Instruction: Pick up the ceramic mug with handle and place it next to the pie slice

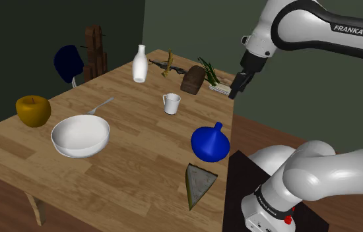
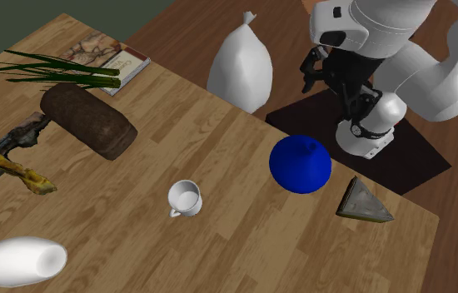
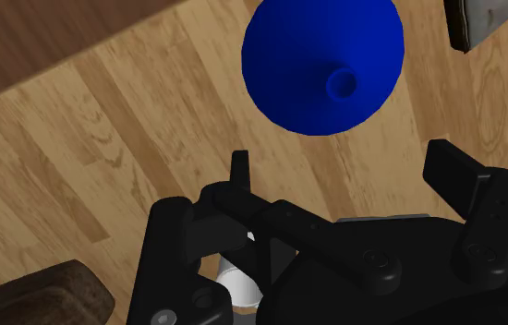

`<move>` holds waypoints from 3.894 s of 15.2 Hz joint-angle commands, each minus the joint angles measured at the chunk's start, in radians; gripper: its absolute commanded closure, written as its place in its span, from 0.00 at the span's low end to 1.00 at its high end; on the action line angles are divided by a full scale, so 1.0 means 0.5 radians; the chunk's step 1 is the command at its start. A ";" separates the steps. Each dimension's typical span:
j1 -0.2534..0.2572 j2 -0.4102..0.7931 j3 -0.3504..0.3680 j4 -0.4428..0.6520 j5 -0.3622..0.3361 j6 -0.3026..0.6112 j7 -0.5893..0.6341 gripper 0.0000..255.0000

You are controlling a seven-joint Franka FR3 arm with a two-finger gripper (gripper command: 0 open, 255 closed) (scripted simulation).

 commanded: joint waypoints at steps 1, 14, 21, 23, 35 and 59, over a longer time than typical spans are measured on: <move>0.000 0.000 0.000 0.000 0.000 0.000 0.000 0.00; 0.008 0.984 0.027 0.293 -0.039 0.673 0.001 0.00; 0.012 1.539 0.041 0.636 -0.077 0.875 0.012 0.00; 0.015 1.698 0.044 0.757 -0.090 0.909 0.015 0.00; 0.038 2.404 0.041 1.354 -0.144 1.006 0.023 0.00; 0.036 2.441 0.038 1.337 -0.147 1.060 0.023 1.00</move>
